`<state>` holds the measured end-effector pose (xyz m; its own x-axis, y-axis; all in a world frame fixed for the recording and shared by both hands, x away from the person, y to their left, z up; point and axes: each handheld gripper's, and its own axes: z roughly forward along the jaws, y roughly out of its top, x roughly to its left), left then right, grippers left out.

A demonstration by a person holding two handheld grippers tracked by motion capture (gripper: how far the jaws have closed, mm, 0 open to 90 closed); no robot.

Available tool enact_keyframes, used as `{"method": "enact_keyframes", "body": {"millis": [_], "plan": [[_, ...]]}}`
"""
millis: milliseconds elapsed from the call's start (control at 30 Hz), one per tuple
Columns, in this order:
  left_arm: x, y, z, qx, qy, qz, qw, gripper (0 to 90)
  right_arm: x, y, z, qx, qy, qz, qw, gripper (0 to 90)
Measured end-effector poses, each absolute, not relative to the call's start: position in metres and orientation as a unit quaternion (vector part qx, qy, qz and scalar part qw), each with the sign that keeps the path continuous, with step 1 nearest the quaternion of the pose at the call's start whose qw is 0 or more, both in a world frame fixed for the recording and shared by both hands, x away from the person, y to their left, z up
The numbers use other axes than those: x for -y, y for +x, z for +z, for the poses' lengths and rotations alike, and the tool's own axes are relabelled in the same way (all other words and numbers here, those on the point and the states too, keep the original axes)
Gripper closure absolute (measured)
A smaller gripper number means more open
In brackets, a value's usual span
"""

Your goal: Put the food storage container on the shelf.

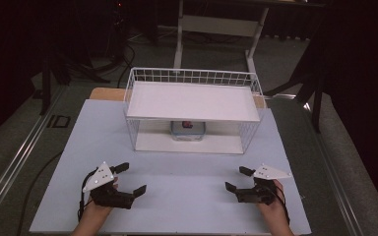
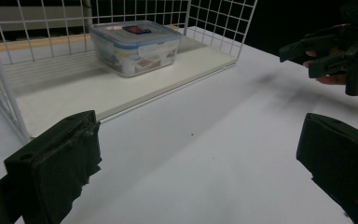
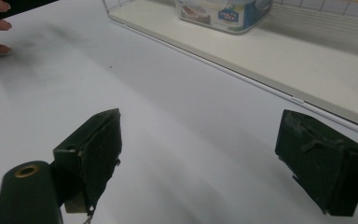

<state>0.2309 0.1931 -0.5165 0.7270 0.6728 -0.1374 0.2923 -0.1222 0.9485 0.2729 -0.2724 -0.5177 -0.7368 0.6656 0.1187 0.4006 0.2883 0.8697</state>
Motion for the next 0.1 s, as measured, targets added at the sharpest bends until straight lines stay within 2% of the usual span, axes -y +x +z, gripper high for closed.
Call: {"method": "enact_keyframes", "body": {"millis": [100], "plan": [[-0.1928,0.23,-0.5152,-0.325,0.728,0.166,0.581,0.4,0.2733,0.2725,-0.5161,-0.787,0.333,0.501,0.137,14.6]]}}
